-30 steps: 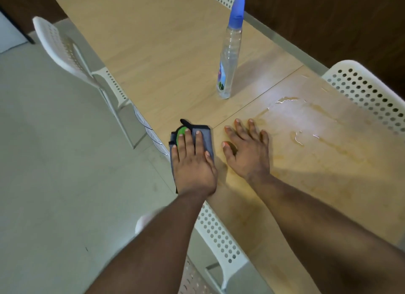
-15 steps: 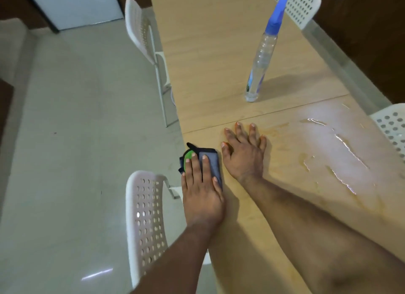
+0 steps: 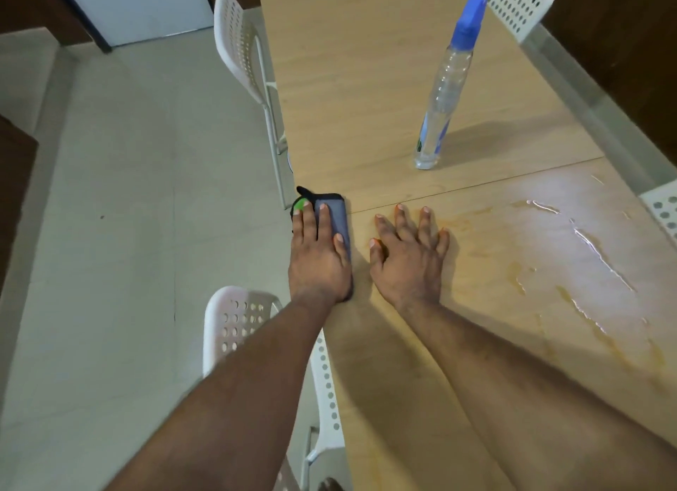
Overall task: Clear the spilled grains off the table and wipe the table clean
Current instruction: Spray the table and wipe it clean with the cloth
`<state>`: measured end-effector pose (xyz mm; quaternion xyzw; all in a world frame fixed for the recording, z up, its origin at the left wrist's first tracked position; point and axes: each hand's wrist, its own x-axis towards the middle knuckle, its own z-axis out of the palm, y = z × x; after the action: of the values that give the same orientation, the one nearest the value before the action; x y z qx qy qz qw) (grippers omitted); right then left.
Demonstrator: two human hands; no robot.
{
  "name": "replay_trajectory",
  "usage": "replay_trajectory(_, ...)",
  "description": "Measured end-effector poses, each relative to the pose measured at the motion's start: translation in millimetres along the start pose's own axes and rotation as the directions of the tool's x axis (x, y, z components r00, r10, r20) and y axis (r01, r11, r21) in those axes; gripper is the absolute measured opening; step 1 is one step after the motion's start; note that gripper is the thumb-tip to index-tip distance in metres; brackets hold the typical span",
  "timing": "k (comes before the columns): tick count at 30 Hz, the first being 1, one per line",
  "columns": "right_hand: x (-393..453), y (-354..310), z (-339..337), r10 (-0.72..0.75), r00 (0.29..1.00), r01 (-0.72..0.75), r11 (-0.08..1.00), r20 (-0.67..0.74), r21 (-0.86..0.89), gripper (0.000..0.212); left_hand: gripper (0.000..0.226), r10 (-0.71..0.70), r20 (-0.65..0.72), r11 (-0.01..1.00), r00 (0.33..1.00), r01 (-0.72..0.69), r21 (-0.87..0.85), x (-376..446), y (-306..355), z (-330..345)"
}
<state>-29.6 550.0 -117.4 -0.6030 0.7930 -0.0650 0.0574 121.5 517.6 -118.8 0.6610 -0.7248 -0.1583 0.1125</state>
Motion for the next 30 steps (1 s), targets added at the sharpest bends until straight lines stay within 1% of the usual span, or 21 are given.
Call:
replay_trajectory(2,-2,-1,-1,-0.005,1.000,0.005,1.000,-0.009,0.009,0.058,0.068,-0.003,-0.010,1.000,1.000,0.003,-0.007,-28,2,-1)
replay_trajectory(4,-2,-3,-2,-0.004,1.000,0.004,1.000,-0.005,0.013,0.058,0.067,0.009,0.014,1.000,1.000,-0.008,-0.022,-56,4,0)
replay_trajectory(6,-2,-5,-2,0.002,1.000,-0.002,1.000,-0.005,0.009,0.058,0.066,0.033,0.036,0.999,0.999,-0.032,-0.022,-65,1,-2)
replay_trajectory(10,0,-5,1,0.001,1.000,-0.001,1.000,-0.005,0.001,0.059,0.073,0.046,0.017,0.998,0.999,-0.047,0.033,-10,-5,-5)
replay_trajectory(12,-1,-4,1,0.001,1.000,-0.001,1.000,-0.023,0.000,0.059,0.077,0.019,0.013,0.999,1.000,-0.020,0.027,20,-7,-10)
replay_trajectory(14,-1,-3,0,0.006,0.999,-0.007,1.000,-0.033,-0.002,0.059,0.076,0.019,0.005,0.999,1.000,-0.019,0.028,29,-6,-9)
replay_trajectory(16,1,-3,-1,0.012,1.000,-0.012,1.000,-0.014,0.000,0.059,0.073,0.021,0.010,1.000,1.000,-0.021,-0.003,13,-5,-5)
replay_trajectory(22,-1,-7,-6,0.018,1.000,-0.018,1.000,0.007,0.019,0.058,0.064,0.021,0.044,0.996,0.999,-0.017,-0.091,-118,4,2)
replay_trajectory(24,-1,-8,-5,0.012,1.000,-0.012,1.000,0.007,0.005,0.058,0.064,0.027,0.044,0.994,0.999,-0.022,-0.109,-140,6,6)
replay_trajectory(27,0,-8,-5,0.018,1.000,-0.018,1.000,0.016,0.007,0.060,0.065,0.018,0.017,0.992,1.000,-0.015,-0.129,-127,2,10)
replay_trajectory(29,1,-7,-6,0.007,1.000,-0.007,1.000,0.016,0.022,0.059,0.067,0.011,0.016,0.993,1.000,-0.009,-0.117,-107,-1,11)
replay_trajectory(30,-5,-3,-5,-0.011,1.000,0.011,0.999,0.002,0.032,0.058,0.068,0.005,-0.008,0.995,1.000,-0.006,-0.100,-102,-2,12)
